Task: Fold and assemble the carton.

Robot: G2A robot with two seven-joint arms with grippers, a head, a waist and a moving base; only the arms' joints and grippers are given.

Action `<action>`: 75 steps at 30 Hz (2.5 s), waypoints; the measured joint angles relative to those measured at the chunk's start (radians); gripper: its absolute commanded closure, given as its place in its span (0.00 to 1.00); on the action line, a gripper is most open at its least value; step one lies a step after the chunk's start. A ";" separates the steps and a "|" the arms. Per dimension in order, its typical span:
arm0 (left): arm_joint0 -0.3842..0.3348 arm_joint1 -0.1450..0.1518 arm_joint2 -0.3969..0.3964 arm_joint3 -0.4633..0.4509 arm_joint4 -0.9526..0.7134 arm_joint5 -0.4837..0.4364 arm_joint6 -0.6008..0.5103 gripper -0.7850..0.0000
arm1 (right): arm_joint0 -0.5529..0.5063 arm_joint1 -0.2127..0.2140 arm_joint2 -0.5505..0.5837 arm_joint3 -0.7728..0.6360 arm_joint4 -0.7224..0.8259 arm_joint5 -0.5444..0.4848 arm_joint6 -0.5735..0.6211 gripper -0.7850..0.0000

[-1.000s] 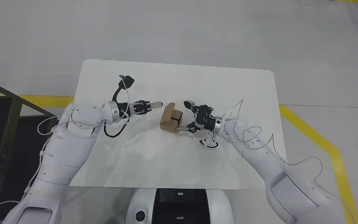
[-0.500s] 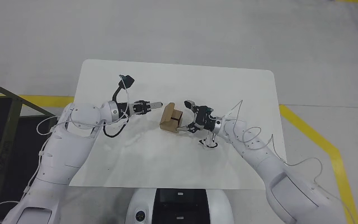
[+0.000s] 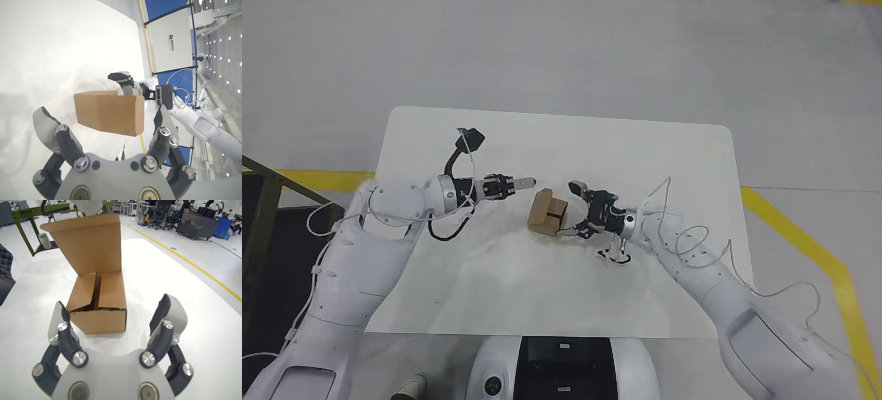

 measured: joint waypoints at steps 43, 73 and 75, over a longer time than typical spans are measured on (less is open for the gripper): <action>-0.185 -0.023 0.219 0.058 0.196 0.087 -0.130 0.15 | -0.111 0.038 0.089 -0.199 0.114 0.051 0.206 0.00; -0.258 -0.042 0.284 0.078 0.261 0.158 -0.131 0.81 | -0.061 0.007 0.066 -0.130 0.102 0.024 0.201 0.00; -0.261 -0.044 0.289 0.086 0.261 0.158 -0.132 0.83 | -0.053 0.003 0.063 -0.123 0.099 0.025 0.204 0.00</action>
